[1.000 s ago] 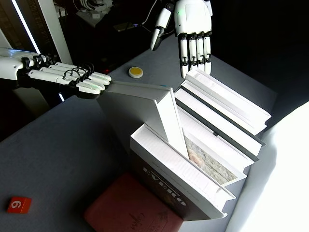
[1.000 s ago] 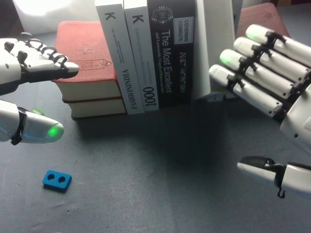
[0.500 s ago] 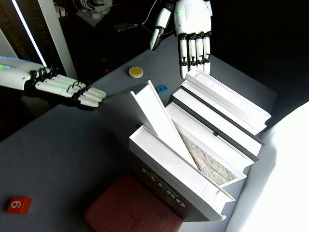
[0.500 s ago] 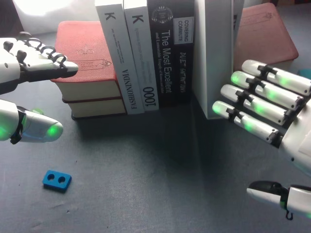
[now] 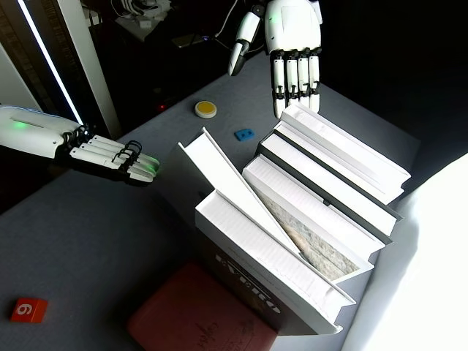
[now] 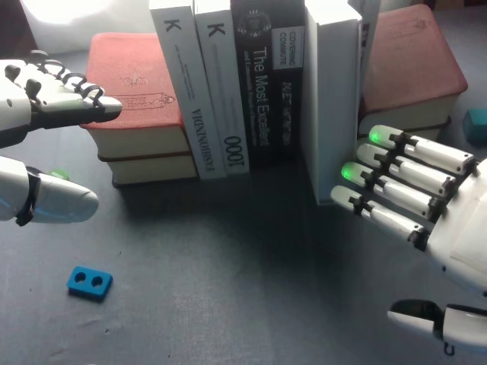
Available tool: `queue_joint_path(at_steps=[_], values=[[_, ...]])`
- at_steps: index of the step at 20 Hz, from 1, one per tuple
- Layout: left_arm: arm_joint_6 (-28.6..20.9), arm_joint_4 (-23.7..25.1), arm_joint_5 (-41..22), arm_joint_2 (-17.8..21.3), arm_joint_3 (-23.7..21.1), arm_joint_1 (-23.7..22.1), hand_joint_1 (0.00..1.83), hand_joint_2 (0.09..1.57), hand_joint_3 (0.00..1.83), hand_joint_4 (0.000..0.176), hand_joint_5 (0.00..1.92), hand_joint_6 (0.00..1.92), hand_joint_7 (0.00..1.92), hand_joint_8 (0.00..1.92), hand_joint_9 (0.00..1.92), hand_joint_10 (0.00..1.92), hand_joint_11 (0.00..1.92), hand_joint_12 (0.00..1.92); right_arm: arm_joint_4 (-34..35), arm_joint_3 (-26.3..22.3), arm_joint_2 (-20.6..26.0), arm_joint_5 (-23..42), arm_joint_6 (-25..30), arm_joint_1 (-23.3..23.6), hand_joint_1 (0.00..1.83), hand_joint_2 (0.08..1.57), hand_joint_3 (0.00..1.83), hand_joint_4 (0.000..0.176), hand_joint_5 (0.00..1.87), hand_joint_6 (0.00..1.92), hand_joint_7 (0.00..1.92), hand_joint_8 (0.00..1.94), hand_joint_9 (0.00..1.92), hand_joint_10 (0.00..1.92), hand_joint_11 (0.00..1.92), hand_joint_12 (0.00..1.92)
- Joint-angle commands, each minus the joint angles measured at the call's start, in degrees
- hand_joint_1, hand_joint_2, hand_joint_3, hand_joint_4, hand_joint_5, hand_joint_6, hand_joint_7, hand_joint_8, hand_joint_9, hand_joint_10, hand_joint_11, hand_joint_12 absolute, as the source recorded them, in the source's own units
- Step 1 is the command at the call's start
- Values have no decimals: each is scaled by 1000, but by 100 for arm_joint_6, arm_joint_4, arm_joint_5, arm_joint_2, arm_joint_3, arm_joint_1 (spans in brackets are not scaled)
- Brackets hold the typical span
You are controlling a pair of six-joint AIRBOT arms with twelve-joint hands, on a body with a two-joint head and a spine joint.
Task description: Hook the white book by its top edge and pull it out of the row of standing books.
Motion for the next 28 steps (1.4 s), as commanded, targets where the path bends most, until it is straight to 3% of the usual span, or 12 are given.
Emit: queue_joint_path(at_steps=[1, 7, 11, 14, 21, 25, 28], values=[[1, -75, 421, 21, 26, -77, 0, 1178, 0, 0, 0, 0, 0, 0, 0, 0, 0, 0, -172, 31, -16, 529, -25, 5, 0, 1176, 1, 0, 34, 2, 0, 0, 0, 0, 0, 0], [17, -72, 418, 18, 28, -68, 0, 1179, 0, 0, 0, 0, 0, 0, 0, 0, 0, 0, -174, 172, -141, 481, -52, -106, 0, 1179, 3, 0, 38, 8, 7, 3, 0, 0, 0, 0], [17, -72, 422, 18, 31, -68, 0, 1182, 1, 0, 0, 0, 0, 0, 0, 0, 0, 0, -391, 77, -137, 517, -53, -249, 0, 1169, 0, 0, 34, 4, 10, 3, 0, 0, 0, 0], [17, -71, 422, 16, 33, -68, 0, 1172, 0, 0, 0, 0, 0, 0, 0, 0, 0, 0, -408, -271, 32, 630, -48, -229, 0, 1170, 0, 0, 50, 9, 23, 7, 0, 0, 0, 0], [28, -71, 424, 16, 32, -67, 0, 1180, 1, 0, 0, 0, 0, 0, 0, 0, 0, 0, -1093, -1155, 706, 1035, 642, -77, 0, 1175, 0, 0, 57, 8, 24, 7, 0, 0, 0, 0], [45, -71, 424, 16, 35, -64, 0, 1178, 0, 0, 0, 0, 0, 0, 0, 0, 0, 0, -1484, -1294, 817, 1327, 907, -55, 0, 1177, 1, 0, 23, 0, 0, 0, 0, 0, 0, 0], [51, -70, 455, 13, 36, -56, 0, 1176, 0, 0, 0, 0, 0, 0, 0, 0, 0, 0, -1934, -1264, 996, 1363, 1826, 116, 0, 1181, 3, 0, 45, 9, 18, 7, 0, 0, 0, 0]])
